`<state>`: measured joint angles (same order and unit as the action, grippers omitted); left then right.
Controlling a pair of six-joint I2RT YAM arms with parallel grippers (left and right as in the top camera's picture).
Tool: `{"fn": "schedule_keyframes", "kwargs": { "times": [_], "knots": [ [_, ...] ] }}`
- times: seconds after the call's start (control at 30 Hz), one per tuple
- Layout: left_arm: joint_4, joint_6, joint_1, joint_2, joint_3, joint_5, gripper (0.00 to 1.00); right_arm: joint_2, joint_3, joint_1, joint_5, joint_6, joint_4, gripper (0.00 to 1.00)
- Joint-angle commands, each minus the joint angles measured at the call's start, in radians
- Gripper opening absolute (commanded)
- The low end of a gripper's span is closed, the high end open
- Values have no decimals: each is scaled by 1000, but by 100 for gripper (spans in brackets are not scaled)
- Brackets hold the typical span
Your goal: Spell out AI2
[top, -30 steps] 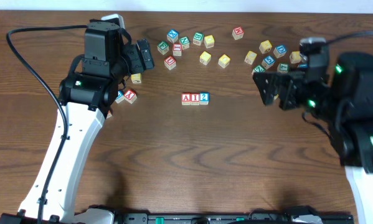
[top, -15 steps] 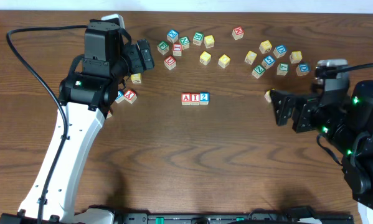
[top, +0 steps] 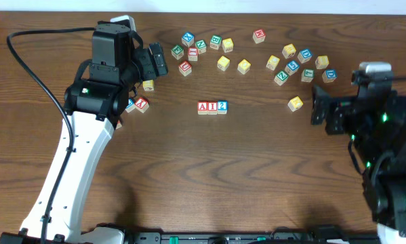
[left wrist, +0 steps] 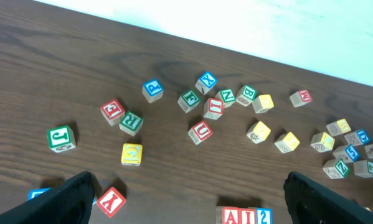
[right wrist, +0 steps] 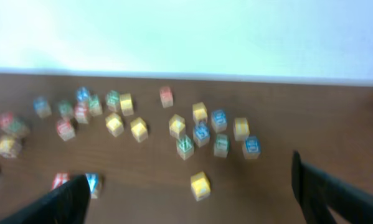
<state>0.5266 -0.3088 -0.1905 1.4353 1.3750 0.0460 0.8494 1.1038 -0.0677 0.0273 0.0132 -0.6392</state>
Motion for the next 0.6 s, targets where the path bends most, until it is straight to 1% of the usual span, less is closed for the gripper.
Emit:
{"fn": "schedule_keyframes", "kwargs": {
  "times": [0.0, 0.17, 0.3, 0.4, 0.57],
  "knots": [
    [1, 17, 4, 3, 8, -3, 96, -117, -161, 18, 88, 60, 112, 99],
    [1, 17, 4, 3, 8, -3, 96, -337, -492, 19, 126, 60, 397, 99],
    [1, 17, 4, 3, 8, -3, 96, -494, -720, 18, 131, 59, 576, 99],
    [1, 17, 4, 3, 8, -3, 96, -605, -843, 18, 138, 58, 626, 99],
    [1, 17, 4, 3, 8, -3, 96, -736, -960, 15, 140, 59, 626, 99]
  ]
}}
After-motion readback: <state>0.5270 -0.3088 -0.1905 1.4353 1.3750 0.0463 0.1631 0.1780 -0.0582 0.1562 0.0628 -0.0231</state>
